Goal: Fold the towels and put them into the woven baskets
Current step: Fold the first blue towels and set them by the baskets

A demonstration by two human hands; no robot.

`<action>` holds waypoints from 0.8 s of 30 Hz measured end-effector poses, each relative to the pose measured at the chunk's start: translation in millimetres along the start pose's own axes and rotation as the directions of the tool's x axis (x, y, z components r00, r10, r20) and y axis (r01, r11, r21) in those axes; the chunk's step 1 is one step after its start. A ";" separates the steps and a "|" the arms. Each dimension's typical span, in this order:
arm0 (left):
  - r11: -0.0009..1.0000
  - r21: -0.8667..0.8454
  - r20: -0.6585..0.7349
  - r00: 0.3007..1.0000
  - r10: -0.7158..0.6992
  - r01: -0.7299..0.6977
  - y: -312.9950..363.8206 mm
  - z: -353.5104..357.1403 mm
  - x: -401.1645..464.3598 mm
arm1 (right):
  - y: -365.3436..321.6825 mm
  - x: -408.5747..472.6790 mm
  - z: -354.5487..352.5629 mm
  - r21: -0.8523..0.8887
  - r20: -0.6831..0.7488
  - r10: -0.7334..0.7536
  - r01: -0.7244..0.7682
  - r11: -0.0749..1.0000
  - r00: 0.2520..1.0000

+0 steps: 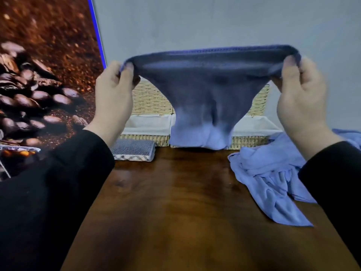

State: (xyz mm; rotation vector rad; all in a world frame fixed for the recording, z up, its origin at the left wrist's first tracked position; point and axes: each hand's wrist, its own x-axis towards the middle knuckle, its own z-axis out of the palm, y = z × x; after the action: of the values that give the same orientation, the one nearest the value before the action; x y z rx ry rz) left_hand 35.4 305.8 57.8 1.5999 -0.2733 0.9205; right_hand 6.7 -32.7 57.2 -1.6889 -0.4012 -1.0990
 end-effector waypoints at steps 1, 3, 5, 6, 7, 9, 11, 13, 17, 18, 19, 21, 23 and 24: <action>0.998 0.069 0.009 1.000 0.012 -0.012 -7.0 -8.0 -9.7 | 5.9 -11.4 -4.6 -0.017 0.033 0.015 -0.014 1.000 0.999; 0.973 0.228 0.094 0.996 0.007 -0.028 -27.3 -27.0 -44.6 | 22.4 -49.3 -15.9 -0.120 0.160 0.092 -0.073 0.990 0.983; 0.931 0.351 0.264 0.965 -0.002 -0.095 -47.5 -47.0 -86.8 | 37.0 -95.5 -29.0 -0.227 0.312 0.157 -0.087 0.970 0.937; 0.921 0.377 0.350 0.936 -0.045 -0.096 -57.2 -56.3 -106.3 | 42.6 -118.2 -34.7 -0.253 0.388 0.206 -0.111 0.961 0.898; 0.915 0.394 0.433 0.895 -0.102 -0.087 -68.9 -66.4 -122.7 | 46.5 -138.5 -39.5 -0.262 0.477 0.252 -0.138 0.955 0.842; 0.902 0.416 0.594 0.786 -0.171 -0.119 -86.9 -84.9 -148.5 | 59.1 -171.5 -50.3 -0.329 0.652 0.322 -0.126 0.936 0.687; 0.897 0.380 0.748 0.646 -0.154 -0.226 -96.9 -96.7 -163.6 | 67.1 -192.3 -60.3 -0.412 0.759 0.390 -0.080 0.908 0.521; 0.893 0.301 0.859 0.502 -0.101 -0.336 -98.8 -101.2 -168.8 | 70.5 -200.0 -67.8 -0.416 0.823 0.384 -0.017 0.909 0.419; 0.924 0.287 0.834 0.540 -0.112 -0.252 -97.9 -90.9 -163.2 | 65.0 -188.2 -59.3 -0.347 0.837 0.271 0.078 0.935 0.475; 0.919 0.313 0.808 0.576 -0.126 -0.239 -98.4 -82.3 -160.4 | 63.4 -186.2 -51.1 -0.346 0.811 0.265 0.064 0.936 0.522; 0.905 0.339 0.798 0.588 -0.132 -0.257 -101.1 -71.9 -159.4 | 61.4 -186.5 -40.8 -0.355 0.787 0.267 0.055 0.933 0.556; 0.844 0.403 0.831 0.528 -0.174 -0.355 -109.3 -48.9 -163.1 | 63.8 -192.4 -18.9 -0.362 0.789 0.272 0.059 0.930 0.550; 0.759 0.483 0.849 0.444 -0.285 -0.437 -122.8 -35.1 -172.8 | 71.4 -202.5 -4.0 -0.401 0.832 0.319 0.096 0.911 0.454; 0.733 0.516 0.838 0.440 -0.323 -0.444 -126.1 -32.4 -177.0 | 74.1 -207.0 -1.6 -0.415 0.842 0.334 0.112 0.903 0.425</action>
State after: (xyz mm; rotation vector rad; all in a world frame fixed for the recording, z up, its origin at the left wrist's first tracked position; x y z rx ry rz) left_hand -14.2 313.8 -156.1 2.7597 -0.8356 0.0197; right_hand -50.2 -15.1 -154.4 -2.5992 -0.7427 0.0003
